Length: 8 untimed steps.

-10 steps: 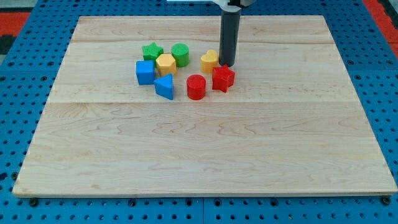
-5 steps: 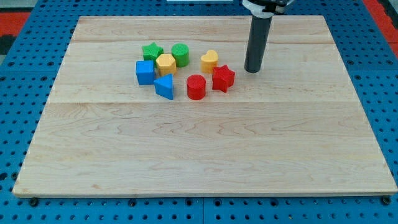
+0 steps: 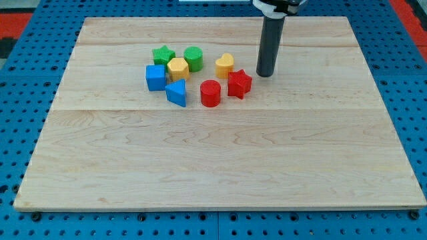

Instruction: Move the yellow heart to the right side of the yellow hexagon

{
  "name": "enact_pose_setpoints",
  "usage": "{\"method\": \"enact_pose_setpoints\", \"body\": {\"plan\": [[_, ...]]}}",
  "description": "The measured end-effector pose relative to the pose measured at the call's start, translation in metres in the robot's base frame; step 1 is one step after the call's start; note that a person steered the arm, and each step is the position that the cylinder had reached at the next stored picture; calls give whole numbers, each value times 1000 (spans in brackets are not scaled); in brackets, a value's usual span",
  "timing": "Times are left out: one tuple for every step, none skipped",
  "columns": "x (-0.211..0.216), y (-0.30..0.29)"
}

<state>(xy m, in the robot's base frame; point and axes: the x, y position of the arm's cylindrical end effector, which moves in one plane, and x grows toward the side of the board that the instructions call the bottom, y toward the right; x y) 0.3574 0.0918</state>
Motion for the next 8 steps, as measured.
{"method": "enact_pose_setpoints", "body": {"plan": [[-1, -3], [-6, -20], [-10, -42], [-10, -65], [-10, -81], [4, -91], [14, -120], [25, -121]]}}
